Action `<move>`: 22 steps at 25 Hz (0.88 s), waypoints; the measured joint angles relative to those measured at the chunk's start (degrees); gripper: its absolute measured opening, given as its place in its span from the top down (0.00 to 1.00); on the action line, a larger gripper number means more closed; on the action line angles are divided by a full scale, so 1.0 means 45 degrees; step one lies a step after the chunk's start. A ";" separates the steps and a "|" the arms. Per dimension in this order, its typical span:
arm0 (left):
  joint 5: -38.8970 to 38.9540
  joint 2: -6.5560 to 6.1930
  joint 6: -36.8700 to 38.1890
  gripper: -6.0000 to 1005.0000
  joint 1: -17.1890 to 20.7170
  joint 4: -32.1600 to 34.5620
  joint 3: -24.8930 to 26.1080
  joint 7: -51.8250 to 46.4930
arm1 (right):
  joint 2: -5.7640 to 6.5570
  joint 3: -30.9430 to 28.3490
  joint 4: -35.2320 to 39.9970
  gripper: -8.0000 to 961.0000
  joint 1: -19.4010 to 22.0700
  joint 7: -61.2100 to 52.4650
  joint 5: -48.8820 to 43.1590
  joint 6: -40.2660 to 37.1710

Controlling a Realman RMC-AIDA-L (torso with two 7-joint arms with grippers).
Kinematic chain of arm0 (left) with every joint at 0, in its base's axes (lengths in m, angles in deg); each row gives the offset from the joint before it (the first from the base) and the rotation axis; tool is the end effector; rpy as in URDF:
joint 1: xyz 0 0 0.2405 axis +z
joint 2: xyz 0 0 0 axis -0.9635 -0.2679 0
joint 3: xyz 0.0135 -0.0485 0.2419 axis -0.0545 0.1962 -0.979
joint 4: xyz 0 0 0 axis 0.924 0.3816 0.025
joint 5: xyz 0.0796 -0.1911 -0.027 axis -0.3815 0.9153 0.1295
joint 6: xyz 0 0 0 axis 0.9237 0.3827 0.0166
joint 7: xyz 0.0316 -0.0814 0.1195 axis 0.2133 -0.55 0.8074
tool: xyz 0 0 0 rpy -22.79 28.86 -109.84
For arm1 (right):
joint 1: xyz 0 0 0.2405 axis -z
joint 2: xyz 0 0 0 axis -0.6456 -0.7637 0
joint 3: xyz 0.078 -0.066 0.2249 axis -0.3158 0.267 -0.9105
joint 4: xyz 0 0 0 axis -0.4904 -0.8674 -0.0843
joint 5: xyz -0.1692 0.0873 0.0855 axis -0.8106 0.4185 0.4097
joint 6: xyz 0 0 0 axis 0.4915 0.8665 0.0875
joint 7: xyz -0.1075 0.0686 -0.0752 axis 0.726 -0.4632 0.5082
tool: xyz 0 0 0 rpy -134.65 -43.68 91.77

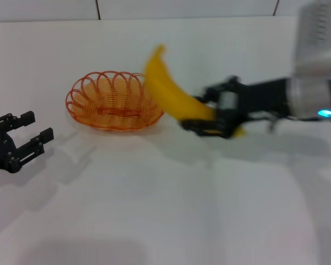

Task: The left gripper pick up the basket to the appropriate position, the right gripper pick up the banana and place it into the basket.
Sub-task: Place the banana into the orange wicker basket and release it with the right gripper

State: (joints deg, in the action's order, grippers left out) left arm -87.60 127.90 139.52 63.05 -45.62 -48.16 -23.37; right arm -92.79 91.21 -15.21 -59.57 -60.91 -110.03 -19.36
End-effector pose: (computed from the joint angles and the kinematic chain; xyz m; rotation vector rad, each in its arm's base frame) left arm -0.3198 0.2825 0.0283 -2.3838 -0.4589 -0.6460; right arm 0.1822 0.3259 -0.0047 -2.8224 0.3392 0.2714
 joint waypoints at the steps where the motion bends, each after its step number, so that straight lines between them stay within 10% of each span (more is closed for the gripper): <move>1: -0.0004 0.0001 0.0000 0.44 0.0000 0.0000 0.0001 0.0003 | 0.0007 0.0373 -0.0332 0.50 -0.0273 0.0239 0.0461 0.0552; 10: -0.0017 0.0026 -0.0001 0.44 -0.0124 -0.0014 -0.0030 0.0012 | -0.0038 0.4307 -0.3737 0.50 -0.3221 0.1069 0.2457 0.6000; 22: -0.0017 0.0027 0.0000 0.44 -0.0346 -0.0181 -0.0111 0.0013 | -0.0064 0.7791 -0.3858 0.50 -0.4383 0.0986 0.2677 1.0248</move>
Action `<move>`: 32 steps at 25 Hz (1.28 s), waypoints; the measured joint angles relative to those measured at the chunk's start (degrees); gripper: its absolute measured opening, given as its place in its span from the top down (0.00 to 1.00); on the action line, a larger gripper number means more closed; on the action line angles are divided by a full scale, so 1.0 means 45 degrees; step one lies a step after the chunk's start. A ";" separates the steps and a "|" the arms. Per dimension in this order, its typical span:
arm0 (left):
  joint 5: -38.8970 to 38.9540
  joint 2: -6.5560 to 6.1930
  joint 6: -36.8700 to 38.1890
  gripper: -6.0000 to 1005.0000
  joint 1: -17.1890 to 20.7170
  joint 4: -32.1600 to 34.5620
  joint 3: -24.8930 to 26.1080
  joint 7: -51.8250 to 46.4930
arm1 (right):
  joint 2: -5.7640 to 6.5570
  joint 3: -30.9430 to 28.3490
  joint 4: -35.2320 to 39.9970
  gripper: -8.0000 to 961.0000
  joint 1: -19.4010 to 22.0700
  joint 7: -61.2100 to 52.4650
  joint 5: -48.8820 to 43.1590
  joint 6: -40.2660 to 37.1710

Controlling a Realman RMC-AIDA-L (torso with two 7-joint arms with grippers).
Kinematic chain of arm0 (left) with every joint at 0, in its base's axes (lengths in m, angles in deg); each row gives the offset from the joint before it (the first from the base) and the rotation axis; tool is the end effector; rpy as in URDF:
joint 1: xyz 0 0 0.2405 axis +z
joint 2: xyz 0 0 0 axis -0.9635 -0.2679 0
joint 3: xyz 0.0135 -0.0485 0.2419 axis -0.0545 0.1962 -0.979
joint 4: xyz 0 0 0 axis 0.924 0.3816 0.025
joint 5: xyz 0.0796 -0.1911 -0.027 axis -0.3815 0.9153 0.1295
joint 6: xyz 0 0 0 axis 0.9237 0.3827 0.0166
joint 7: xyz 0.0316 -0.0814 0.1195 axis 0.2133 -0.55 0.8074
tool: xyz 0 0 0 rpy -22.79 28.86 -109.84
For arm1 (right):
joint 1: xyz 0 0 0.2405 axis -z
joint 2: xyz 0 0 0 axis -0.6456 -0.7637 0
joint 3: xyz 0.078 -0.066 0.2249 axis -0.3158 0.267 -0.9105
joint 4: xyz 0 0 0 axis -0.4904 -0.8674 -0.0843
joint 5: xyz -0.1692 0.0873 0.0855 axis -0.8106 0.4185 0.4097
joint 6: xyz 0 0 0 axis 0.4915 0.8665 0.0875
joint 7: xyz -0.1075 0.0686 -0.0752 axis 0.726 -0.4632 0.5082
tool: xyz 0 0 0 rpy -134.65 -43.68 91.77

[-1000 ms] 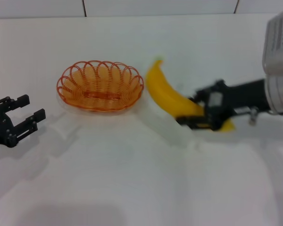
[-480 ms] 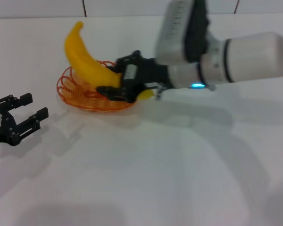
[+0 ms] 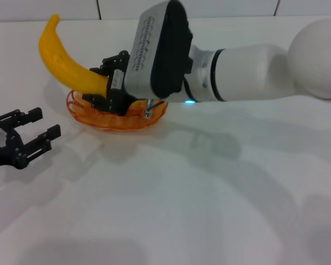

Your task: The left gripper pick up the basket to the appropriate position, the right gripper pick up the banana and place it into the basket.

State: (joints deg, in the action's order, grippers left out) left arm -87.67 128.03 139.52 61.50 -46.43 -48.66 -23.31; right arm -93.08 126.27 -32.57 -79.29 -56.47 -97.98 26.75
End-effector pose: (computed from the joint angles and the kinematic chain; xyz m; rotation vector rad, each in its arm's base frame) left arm -0.3127 0.2887 0.0234 -2.4049 -0.4431 -0.6613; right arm 0.0963 0.3687 -0.1212 -2.6722 -0.0831 0.2223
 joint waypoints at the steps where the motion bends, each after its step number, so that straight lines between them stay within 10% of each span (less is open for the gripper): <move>1: 0.0000 -0.0003 -0.0001 0.44 -0.0047 -0.0061 -0.0007 0.0000 | -0.0001 0.0197 -0.0080 0.50 -0.0038 -0.0004 0.0000 0.0219; 19: 0.0000 -0.0039 0.0060 0.44 -0.0142 -0.0190 -0.0002 0.0000 | 0.0006 0.0641 -0.1156 0.50 -0.0459 -0.0028 -0.0053 0.0793; 27: 0.0000 -0.0043 0.0074 0.44 -0.0007 -0.0190 0.0019 0.0010 | 0.0150 -0.0070 0.0389 0.30 0.0936 0.0226 -0.0008 0.0057; 32: -0.0014 -0.0026 0.0071 0.44 0.0020 -0.0300 0.0087 0.0188 | 0.0122 -0.3034 0.1144 0.14 0.2311 0.1892 0.0337 -0.3844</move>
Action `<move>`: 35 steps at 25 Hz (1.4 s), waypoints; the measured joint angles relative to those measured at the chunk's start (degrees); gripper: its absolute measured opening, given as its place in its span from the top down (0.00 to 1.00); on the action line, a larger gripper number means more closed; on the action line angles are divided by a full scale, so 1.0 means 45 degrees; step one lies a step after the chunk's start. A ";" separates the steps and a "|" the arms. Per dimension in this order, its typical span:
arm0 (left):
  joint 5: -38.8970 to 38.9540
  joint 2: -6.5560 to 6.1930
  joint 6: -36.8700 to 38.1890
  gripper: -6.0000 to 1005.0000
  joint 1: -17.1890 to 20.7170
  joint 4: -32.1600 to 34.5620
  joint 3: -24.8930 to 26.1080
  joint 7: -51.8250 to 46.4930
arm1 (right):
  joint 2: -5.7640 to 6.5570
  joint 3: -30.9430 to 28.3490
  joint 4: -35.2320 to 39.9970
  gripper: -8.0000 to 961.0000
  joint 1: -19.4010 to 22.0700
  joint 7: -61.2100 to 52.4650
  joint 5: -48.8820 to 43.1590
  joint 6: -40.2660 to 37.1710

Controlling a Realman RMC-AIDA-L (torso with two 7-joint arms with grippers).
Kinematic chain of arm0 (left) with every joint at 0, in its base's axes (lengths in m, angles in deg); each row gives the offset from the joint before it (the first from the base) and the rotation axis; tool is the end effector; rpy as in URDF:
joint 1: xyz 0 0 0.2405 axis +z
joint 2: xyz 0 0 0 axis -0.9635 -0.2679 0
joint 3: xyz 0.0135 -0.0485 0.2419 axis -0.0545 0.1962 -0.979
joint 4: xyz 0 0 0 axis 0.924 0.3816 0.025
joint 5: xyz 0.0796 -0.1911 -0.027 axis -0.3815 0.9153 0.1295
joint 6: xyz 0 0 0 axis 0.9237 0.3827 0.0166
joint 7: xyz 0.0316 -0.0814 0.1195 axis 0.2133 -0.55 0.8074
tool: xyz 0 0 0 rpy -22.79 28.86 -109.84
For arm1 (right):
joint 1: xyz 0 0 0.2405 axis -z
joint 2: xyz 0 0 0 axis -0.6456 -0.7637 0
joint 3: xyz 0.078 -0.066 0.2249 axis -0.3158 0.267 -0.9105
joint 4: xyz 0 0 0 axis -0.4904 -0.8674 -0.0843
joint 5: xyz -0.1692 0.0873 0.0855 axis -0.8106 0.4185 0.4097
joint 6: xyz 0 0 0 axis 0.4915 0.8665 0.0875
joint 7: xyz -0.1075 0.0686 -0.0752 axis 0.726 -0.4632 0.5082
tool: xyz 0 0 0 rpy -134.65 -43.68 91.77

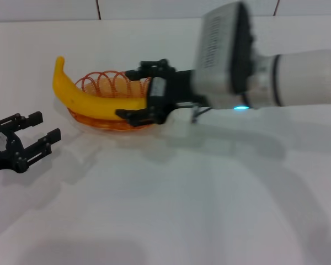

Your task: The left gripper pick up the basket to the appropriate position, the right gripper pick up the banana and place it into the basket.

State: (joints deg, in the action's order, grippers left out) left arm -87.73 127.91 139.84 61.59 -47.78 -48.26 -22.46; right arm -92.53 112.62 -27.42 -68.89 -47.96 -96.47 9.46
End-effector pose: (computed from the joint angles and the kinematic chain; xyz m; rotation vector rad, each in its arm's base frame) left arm -0.3165 0.2852 0.0215 -2.4040 -0.4549 -0.6618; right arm 0.1359 0.3551 -0.0796 -2.7322 0.0152 0.3170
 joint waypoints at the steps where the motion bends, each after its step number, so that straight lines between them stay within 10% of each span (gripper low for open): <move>1: -0.0003 0.0004 0.0007 0.44 -0.0001 -0.0020 0.0002 0.0016 | 0.0007 -0.0626 -0.0127 0.14 0.0124 0.0416 0.0264 -0.0726; 12: 0.0040 0.0016 0.0047 0.44 -0.0006 -0.0046 0.0027 0.0137 | 0.0086 -0.5744 -0.4903 0.15 -0.0187 0.3830 0.0887 -0.4432; 35: 0.0122 0.0027 0.0032 0.44 -0.0055 -0.0270 0.0027 0.0448 | 0.0212 -0.7071 -0.6706 0.15 0.0195 0.5000 0.0877 -0.5208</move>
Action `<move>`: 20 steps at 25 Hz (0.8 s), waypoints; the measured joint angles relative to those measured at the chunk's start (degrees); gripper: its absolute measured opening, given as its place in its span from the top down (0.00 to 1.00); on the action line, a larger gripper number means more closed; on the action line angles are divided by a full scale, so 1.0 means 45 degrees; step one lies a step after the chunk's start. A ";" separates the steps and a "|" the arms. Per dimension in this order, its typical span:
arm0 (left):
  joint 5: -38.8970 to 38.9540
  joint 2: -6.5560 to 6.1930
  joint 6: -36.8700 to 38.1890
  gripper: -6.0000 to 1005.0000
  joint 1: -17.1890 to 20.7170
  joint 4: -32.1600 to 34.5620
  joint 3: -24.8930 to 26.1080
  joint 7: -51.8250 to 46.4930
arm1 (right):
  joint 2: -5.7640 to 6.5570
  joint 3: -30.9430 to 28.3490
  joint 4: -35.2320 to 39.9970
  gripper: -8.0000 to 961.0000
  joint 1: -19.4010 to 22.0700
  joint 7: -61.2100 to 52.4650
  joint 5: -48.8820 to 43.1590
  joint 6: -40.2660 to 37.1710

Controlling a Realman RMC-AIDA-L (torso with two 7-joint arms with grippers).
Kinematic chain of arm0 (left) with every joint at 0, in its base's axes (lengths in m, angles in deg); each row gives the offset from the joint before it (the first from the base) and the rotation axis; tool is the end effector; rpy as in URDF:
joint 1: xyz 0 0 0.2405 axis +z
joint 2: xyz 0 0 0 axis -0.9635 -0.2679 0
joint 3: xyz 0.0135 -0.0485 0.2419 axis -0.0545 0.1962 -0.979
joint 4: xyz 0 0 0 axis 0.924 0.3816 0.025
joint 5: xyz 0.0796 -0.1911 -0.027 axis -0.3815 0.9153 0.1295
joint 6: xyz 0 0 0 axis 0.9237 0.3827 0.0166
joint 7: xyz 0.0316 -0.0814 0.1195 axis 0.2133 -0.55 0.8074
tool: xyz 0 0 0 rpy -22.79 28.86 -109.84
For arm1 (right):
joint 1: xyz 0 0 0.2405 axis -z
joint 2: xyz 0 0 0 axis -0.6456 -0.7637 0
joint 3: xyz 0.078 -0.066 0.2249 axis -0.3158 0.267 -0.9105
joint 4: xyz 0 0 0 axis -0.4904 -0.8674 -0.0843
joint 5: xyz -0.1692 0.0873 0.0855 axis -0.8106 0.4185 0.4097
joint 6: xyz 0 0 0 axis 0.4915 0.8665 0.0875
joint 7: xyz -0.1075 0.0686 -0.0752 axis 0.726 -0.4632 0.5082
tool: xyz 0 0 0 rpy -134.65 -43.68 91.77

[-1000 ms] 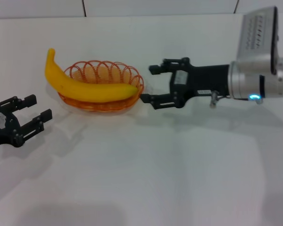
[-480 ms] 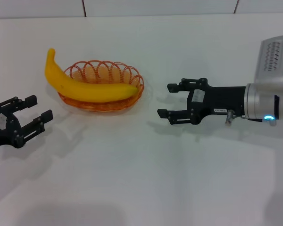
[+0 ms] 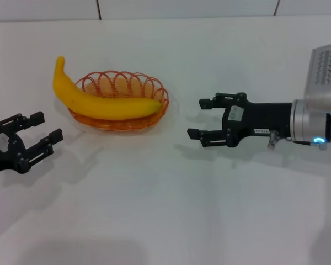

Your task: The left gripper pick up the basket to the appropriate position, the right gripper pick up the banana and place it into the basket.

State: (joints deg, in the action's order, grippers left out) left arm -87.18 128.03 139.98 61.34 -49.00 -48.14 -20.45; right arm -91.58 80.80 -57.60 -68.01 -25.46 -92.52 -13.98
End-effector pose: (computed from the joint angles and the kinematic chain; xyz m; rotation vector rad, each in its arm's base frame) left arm -0.3166 0.2844 0.0187 -2.4006 -0.4344 -0.6664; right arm 0.2630 0.3354 -0.0395 -2.7075 0.4260 0.4900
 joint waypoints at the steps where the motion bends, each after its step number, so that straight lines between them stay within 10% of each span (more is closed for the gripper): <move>1: 0.0000 0.0000 -0.0017 0.44 -0.0030 -0.0061 0.0000 0.0034 | 0.0001 0.0000 -0.0008 0.15 0.0057 0.0001 -0.0001 -0.0001; 20: -0.0879 -0.0055 -0.0366 0.44 0.0016 -0.0303 0.0170 0.0114 | 0.0100 -0.0012 -0.0014 0.15 0.0468 -0.0074 0.0027 -0.0049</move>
State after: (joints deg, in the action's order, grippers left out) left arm -91.14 127.78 138.34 61.41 -50.36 -47.38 -19.93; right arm -91.13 80.75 -57.66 -65.90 -25.79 -92.40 -14.20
